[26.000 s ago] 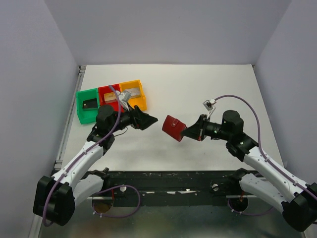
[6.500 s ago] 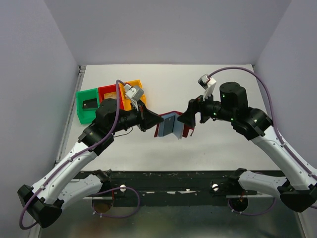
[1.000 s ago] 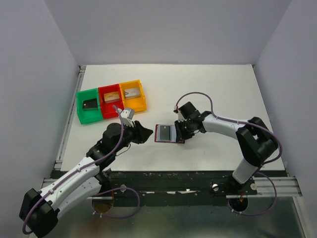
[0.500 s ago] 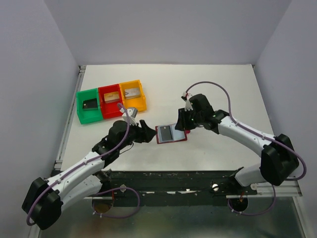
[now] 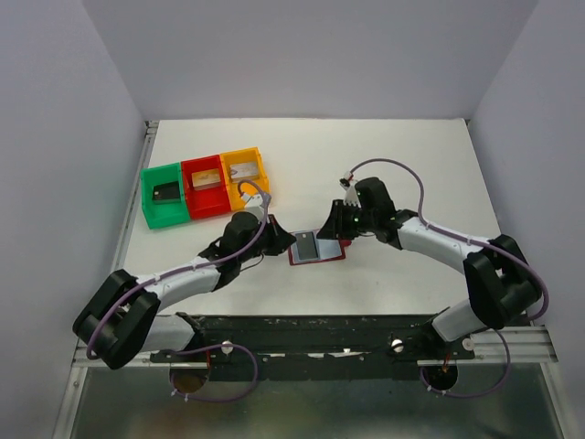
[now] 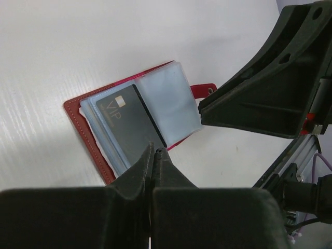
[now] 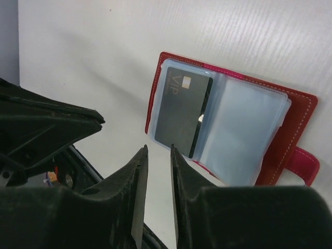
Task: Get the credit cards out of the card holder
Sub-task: Open the card holder at the center of the board, then remove the credit card from the card holder.
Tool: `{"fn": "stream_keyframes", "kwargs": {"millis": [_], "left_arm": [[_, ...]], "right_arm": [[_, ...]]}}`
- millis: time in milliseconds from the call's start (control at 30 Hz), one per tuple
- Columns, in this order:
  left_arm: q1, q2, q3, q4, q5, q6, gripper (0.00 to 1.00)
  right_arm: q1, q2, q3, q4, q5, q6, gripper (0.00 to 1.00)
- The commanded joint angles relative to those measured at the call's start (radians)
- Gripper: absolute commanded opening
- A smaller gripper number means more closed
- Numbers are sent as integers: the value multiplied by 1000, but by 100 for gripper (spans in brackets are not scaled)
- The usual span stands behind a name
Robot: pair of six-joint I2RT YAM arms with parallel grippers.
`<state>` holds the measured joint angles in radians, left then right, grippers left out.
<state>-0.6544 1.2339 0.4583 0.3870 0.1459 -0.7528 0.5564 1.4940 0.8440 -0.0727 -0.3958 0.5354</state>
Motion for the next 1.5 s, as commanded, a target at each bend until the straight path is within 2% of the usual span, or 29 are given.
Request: {"fn": "stream_keyframes", "kwargs": {"millis": [0,167,367,1467], "left_arm": [[4,90,55,99,27,-23,0],[4,188,101,87,24,-36,0],[2,251,118,46,-9,-43,0],[4,332,118,-33,-45,-42,0]], "right_arm": [[-3,44,-28,132,-75,47,31],[-7,87,-36,165,-91,55,25],[-23,127,-48,192,-101,66,25],[-49,275,-65,275,-144,101,26]]}}
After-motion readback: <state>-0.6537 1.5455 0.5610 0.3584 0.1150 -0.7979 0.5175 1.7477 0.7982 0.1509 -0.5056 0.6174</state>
